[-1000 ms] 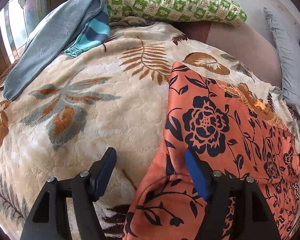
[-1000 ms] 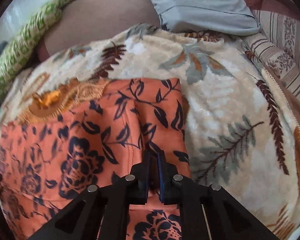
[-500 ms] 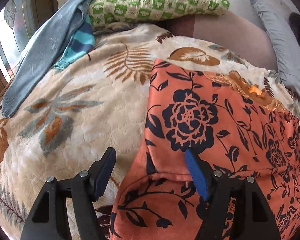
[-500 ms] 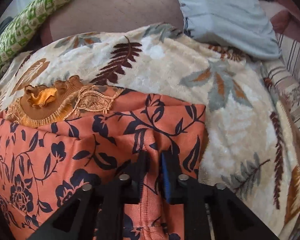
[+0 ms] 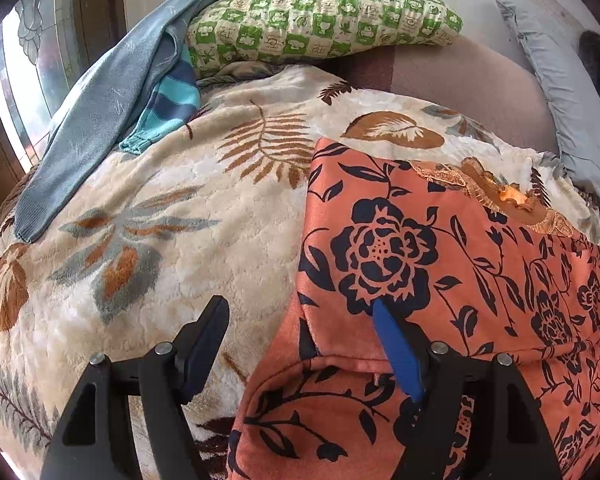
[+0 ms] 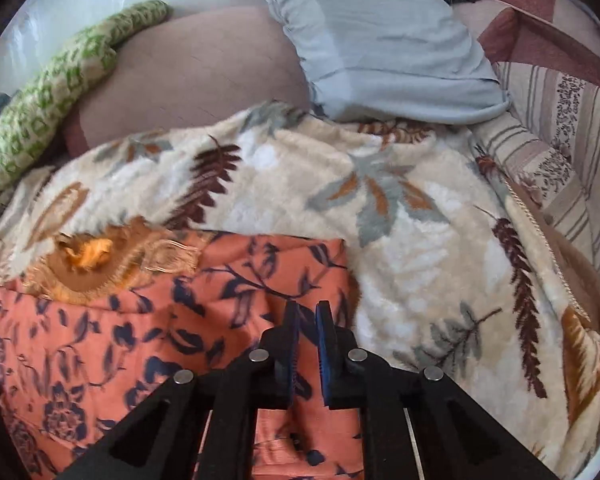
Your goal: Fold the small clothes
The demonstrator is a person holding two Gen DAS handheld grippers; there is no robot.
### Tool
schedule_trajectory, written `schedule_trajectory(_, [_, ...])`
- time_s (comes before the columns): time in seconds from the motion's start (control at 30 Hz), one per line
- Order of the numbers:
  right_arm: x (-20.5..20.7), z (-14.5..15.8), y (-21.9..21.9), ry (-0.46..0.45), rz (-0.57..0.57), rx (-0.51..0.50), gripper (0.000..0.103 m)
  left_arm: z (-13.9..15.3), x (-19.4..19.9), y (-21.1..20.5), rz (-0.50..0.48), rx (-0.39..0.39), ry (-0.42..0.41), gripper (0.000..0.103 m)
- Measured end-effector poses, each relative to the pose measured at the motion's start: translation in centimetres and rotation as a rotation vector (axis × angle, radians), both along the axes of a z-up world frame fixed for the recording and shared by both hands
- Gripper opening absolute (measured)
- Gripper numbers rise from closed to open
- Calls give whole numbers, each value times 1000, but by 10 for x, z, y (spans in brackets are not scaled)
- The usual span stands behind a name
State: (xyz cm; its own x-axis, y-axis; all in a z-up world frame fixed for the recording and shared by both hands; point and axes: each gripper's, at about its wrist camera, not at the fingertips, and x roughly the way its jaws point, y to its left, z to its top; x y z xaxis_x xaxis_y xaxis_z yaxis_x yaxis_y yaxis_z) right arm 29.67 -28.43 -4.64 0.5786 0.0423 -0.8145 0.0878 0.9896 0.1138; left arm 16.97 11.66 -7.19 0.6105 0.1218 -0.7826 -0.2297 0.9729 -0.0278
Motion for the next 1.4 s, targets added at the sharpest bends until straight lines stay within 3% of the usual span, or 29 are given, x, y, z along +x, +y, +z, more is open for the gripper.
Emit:
schedule_trajectory(0.07, [7, -6, 20, 41, 118, 125, 27, -1, 1, 0, -5, 0, 7, 75])
schedule_trajectory(0.1, [10, -13, 27, 54, 167, 172, 43, -3, 2, 0, -8, 1, 16, 75])
schedule_trajectory(0.13, [14, -24, 29, 75, 169, 155, 64, -5, 2, 0, -9, 4, 24, 75])
schedule_trajectory(0.17, [21, -42, 24, 137, 104, 80, 67, -6, 3, 0, -11, 2, 28, 75])
schedule_trajectory(0.2, [23, -57, 13, 186, 29, 70, 68, -6, 2, 0, -11, -1, 27, 75])
schedule_trajectory(0.27, [16, -52, -3, 138, -71, 89, 68, -4, 1, 2, -2, -1, 18, 75])
schedule_trajectory(0.37, [9, -32, 4, 71, -70, -33, 69, 1, 0, 3, 7, -17, -3, 75])
schedule_trajectory(0.43, [12, -32, 11, 60, 39, 36, 75, 3, -1, -1, -4, -8, -22, 75])
schedule_trajectory(0.47, [18, -42, 10, 110, 35, -1, 76, 3, -1, -3, -16, 2, -21, 75])
schedule_trajectory(0.5, [19, -51, 3, 153, -22, -20, 76, 1, 0, -4, -23, 11, -7, 75])
schedule_trajectory(0.57, [12, -43, -20, 79, -98, 117, 76, -4, 1, -3, -19, 12, 21, 75])
schedule_trajectory(0.67, [6, -38, -32, 65, -130, 115, 76, -5, 3, -1, -7, -17, 24, 75])
schedule_trajectory(0.7, [10, -40, -32, 90, -112, 117, 74, -5, 3, -2, -9, -15, 21, 75])
schedule_trajectory(0.83, [26, -50, -24, 143, -63, 53, 48, -6, 3, -5, -22, 8, 20, 75])
schedule_trajectory(0.9, [31, -55, -22, 157, -54, 32, 47, -6, 3, -4, -19, 3, 20, 75])
schedule_trajectory(0.97, [32, -54, -18, 158, -33, 43, 36, -6, 4, -4, -19, 3, 21, 75])
schedule_trajectory(1.03, [30, -48, -13, 147, -2, 31, 10, -6, 4, -4, -19, 5, 21, 75])
schedule_trajectory(1.1, [24, -35, -8, 109, 5, -6, 3, -5, 4, -4, -19, 4, 19, 75])
schedule_trajectory(1.23, [-3, -12, -3, -7, -47, -105, 3, -5, 4, -3, -14, 4, 17, 75])
schedule_trajectory(1.3, [1, -33, -2, 71, -37, -117, 3, -6, 4, -5, -19, 9, 21, 75])
schedule_trajectory(1.4, [-2, -49, -15, 65, -78, -41, 8, -5, 3, -6, -24, 19, 18, 75])
